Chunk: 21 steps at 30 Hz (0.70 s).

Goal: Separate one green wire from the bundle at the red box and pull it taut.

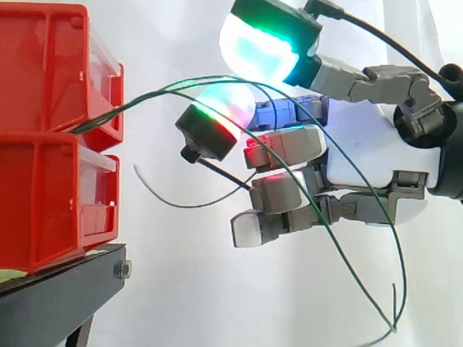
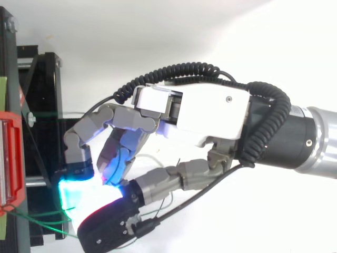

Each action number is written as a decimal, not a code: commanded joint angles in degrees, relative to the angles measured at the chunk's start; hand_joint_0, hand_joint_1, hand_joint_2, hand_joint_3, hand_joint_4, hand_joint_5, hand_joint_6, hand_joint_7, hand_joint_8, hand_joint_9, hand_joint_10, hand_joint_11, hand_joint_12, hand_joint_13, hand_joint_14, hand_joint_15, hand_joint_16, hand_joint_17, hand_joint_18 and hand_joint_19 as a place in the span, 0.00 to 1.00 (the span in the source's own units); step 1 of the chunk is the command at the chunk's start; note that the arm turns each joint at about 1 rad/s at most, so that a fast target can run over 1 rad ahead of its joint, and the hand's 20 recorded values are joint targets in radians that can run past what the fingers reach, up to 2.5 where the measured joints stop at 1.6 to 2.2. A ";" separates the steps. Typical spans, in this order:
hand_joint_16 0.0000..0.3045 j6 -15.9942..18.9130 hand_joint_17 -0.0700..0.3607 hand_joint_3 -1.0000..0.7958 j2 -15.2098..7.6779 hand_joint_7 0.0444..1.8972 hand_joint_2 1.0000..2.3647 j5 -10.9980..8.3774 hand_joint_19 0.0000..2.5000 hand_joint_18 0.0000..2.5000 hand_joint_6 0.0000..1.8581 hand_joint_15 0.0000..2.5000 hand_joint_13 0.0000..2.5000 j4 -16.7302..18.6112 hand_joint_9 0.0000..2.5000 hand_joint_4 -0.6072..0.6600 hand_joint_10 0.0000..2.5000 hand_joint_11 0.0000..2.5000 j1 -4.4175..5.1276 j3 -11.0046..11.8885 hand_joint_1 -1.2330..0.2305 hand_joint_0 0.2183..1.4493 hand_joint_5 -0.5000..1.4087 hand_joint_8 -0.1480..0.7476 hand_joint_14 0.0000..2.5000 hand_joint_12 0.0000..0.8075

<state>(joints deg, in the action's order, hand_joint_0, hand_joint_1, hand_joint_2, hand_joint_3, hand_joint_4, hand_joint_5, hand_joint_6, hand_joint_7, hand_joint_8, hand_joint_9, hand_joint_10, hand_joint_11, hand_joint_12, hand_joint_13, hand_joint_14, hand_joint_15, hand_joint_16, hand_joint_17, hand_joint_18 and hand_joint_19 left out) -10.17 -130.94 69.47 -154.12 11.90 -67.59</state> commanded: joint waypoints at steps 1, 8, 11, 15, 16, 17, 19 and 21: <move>0.18 -0.02 0.45 0.31 -0.02 0.52 0.00 -0.04 0.22 0.33 0.48 0.38 0.46 0.05 0.51 0.58 0.00 0.62 0.06 0.00 0.48 0.26 0.17 0.48 0.01 0.47; 0.18 -0.02 0.44 0.37 -0.02 0.55 0.01 0.05 0.23 0.32 0.48 0.38 0.46 0.05 0.51 0.57 0.00 0.62 0.06 0.00 0.48 0.30 0.18 0.46 0.01 0.47; 0.18 -0.02 0.44 0.42 -0.02 0.57 0.01 0.05 0.23 0.32 0.48 0.38 0.46 0.05 0.51 0.57 0.00 0.62 0.06 0.00 0.44 0.30 0.18 0.47 0.01 0.46; 0.18 -0.02 0.44 0.49 -0.02 0.57 0.02 0.05 0.23 0.32 0.49 0.38 0.45 0.05 0.50 0.55 0.01 0.62 0.06 0.00 0.39 0.30 0.17 0.46 0.01 0.46; 0.18 -0.02 0.44 0.49 -0.02 0.57 0.02 0.05 0.23 0.32 0.49 0.38 0.45 0.05 0.50 0.54 0.00 0.62 0.06 0.00 0.39 0.30 0.17 0.47 0.01 0.46; 0.18 -0.02 0.44 0.50 -0.02 0.56 0.02 0.05 0.23 0.32 0.49 0.38 0.45 0.05 0.50 0.53 0.00 0.62 0.06 0.00 0.38 0.30 0.17 0.46 0.01 0.46; 0.17 -0.02 0.44 0.50 -0.02 0.56 0.02 0.05 0.23 0.32 0.49 0.37 0.43 0.05 0.50 0.52 0.00 0.62 0.06 0.00 0.38 0.31 0.18 0.46 0.01 0.47; 0.17 -0.02 0.43 0.50 -0.02 0.56 0.02 0.05 0.22 0.29 0.49 0.34 0.39 0.05 0.49 0.50 0.01 0.60 0.06 0.00 0.37 0.30 0.18 0.45 0.01 0.47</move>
<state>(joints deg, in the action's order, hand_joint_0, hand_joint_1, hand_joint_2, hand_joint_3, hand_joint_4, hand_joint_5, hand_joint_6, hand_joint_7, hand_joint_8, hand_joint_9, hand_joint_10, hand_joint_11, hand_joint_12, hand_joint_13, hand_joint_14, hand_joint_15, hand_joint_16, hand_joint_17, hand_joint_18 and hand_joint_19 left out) -10.20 -130.96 69.52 -154.07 11.95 -67.59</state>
